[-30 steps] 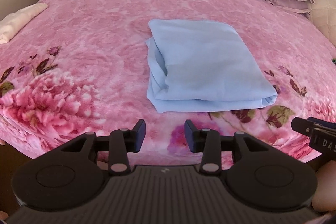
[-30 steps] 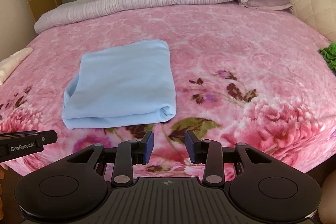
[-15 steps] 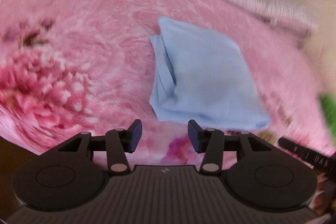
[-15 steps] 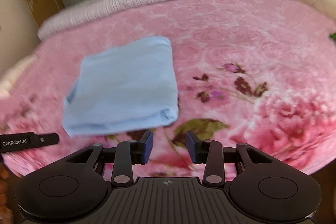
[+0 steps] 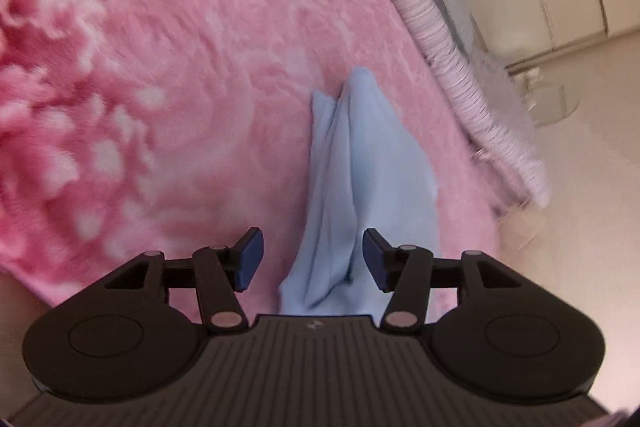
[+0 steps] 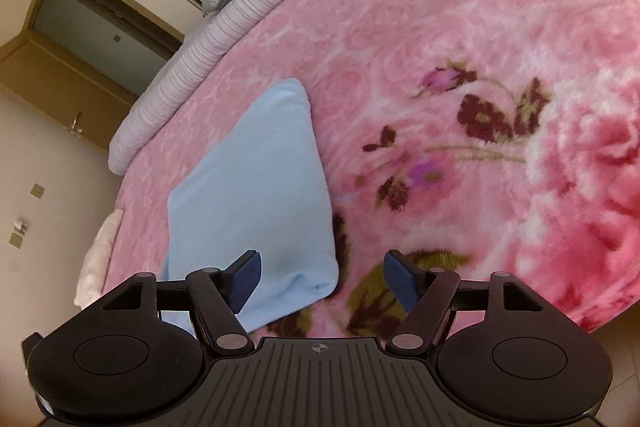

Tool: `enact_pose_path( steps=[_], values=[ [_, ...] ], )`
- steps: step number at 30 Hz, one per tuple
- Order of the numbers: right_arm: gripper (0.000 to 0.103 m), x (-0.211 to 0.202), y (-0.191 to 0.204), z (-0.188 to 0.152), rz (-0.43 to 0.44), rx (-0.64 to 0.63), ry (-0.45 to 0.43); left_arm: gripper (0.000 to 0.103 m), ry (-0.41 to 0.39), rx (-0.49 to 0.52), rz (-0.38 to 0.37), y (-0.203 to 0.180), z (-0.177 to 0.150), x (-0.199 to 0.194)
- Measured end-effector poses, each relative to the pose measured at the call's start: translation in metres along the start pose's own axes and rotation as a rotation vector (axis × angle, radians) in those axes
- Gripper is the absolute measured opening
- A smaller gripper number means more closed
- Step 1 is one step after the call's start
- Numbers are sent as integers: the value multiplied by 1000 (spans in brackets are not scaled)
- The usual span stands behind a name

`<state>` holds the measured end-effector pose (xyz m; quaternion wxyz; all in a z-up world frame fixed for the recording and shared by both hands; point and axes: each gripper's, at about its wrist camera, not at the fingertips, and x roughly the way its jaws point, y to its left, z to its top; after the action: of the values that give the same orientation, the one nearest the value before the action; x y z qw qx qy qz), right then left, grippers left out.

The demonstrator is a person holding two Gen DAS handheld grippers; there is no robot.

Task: Fold clothes
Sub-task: 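Grasp the folded light blue sweatshirt with both tools and lift it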

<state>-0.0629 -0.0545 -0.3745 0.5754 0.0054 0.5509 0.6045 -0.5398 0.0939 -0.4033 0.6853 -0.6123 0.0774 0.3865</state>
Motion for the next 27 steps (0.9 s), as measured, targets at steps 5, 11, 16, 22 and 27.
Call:
enact_pose_path(
  steps=[5,11,16,22,27],
  values=[
    [72,15,-8,9,21,31,8,52,21,-80,-75,10,14,21],
    [72,35,-7,27,52,29,34,53,71,-74,-108,1,19,48],
    [72,54,-7,41,105,35,86,55,102,-19,-98,-10,24,64],
    [71,69,-7,50,151,40,131,55,136,23,-141,-11,28,67],
    [71,77,-7,53,179,38,155,35,151,0,-175,7,32,67]
  ],
)
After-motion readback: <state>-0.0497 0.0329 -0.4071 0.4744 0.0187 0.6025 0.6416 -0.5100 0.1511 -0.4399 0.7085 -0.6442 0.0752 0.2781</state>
